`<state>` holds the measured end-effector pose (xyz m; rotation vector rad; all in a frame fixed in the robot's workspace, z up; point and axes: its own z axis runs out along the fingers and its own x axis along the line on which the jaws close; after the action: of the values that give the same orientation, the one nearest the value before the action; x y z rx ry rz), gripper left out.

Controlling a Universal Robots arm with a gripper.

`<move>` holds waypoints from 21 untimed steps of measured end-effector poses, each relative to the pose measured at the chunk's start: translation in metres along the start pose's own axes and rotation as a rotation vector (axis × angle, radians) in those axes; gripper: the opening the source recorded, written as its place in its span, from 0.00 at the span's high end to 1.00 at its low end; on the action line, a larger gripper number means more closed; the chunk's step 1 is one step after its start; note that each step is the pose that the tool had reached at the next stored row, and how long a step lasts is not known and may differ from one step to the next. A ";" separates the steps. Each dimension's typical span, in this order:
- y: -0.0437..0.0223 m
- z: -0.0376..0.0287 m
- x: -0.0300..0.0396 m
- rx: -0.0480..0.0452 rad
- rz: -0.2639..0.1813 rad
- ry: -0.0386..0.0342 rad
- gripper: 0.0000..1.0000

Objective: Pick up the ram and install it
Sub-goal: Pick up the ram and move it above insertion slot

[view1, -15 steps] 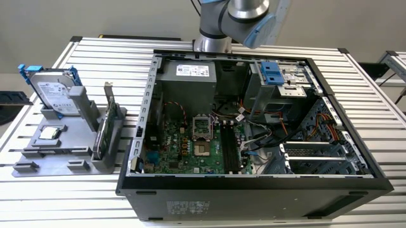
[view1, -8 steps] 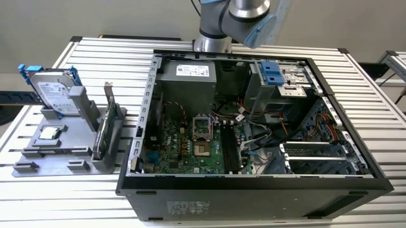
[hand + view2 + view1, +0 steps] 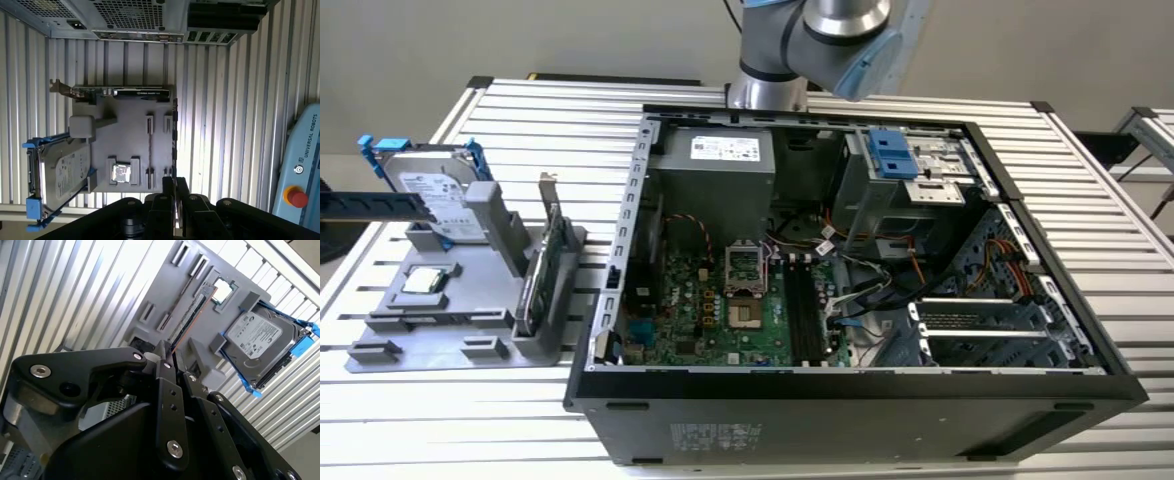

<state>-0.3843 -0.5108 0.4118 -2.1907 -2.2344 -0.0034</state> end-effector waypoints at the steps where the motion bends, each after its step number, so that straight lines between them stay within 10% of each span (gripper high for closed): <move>1: 0.0022 -0.0001 0.0000 0.0000 0.000 -0.0001 1.00; 21: 0.0496 -0.0004 -0.0010 0.0000 0.000 0.0000 1.00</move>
<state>-0.3347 -0.5107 0.4119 -2.1907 -2.2345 -0.0034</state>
